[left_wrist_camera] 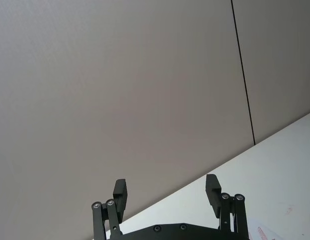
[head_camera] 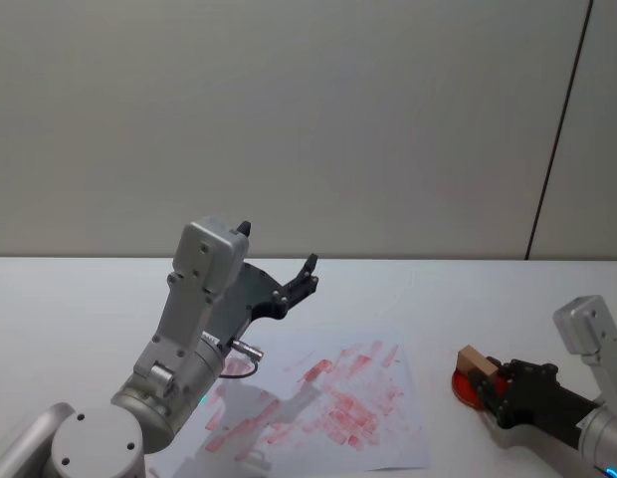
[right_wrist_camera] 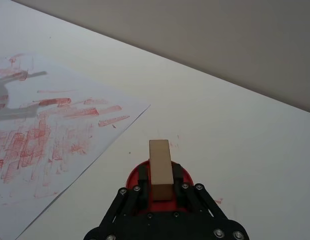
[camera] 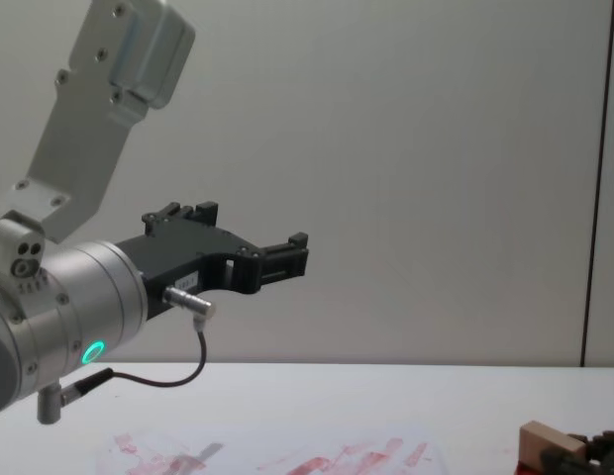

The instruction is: Use the one hand to pick up the stamp and affix it onto the A4 paper.

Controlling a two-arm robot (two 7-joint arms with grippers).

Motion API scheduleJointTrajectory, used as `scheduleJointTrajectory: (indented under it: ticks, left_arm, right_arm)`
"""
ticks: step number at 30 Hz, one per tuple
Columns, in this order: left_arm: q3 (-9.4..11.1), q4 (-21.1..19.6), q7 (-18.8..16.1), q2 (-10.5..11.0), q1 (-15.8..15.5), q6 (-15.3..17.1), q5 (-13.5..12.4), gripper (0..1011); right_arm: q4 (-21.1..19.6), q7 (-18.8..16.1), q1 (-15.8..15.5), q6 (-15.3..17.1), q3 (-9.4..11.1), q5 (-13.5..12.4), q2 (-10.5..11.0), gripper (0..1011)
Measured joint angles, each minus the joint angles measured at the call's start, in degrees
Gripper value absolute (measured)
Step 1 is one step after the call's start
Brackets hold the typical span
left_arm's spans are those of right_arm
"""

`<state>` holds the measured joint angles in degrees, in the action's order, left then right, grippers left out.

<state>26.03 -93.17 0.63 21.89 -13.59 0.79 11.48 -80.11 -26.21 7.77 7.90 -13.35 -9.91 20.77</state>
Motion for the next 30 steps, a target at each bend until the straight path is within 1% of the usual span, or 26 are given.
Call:
scheduleJointTrajectory:
  ticks: [1, 2, 5, 10, 14, 19, 25, 30]
  left_arm:
    - [0.00, 0.00, 0.00, 0.00, 0.00, 0.00, 0.00, 1002]
    - [0.00, 0.00, 0.00, 0.00, 0.00, 0.00, 0.00, 1003]
    - [0.00, 0.00, 0.00, 0.00, 0.00, 0.00, 0.00, 1002]
    - [0.00, 0.00, 0.00, 0.00, 0.00, 0.00, 0.00, 1002]
    - [0.00, 0.00, 0.00, 0.00, 0.00, 0.00, 0.00, 1002]
    - [0.00, 0.00, 0.00, 0.00, 0.00, 0.00, 0.00, 1003]
    - [0.00, 0.00, 0.00, 0.00, 0.00, 0.00, 0.00, 1002]
    - [0.00, 0.00, 0.00, 0.00, 0.00, 0.00, 0.00, 1002]
  right_arm:
    - [0.06, -0.03, 0.03, -0.03, -0.01, 0.00, 0.00, 291]
    - [0.16, -0.07, 0.10, -0.10, -0.01, -0.02, -0.01, 235]
    - [0.25, -0.10, 0.23, -0.50, -0.02, -0.28, -0.07, 214]
    - [0.09, -0.10, 0.33, -1.39, -0.04, -0.76, -0.16, 216]
    - [-0.98, -0.28, 0.34, -2.67, -0.13, -1.29, -0.26, 216]
    - [-2.34, -0.96, 0.33, -3.49, -0.40, -1.77, -0.45, 216]
    - [-3.66, -2.07, 0.36, -3.74, -1.05, -1.99, -0.93, 216]
    - [-3.94, -2.75, 0.47, -3.65, -1.78, -1.75, -1.45, 216]
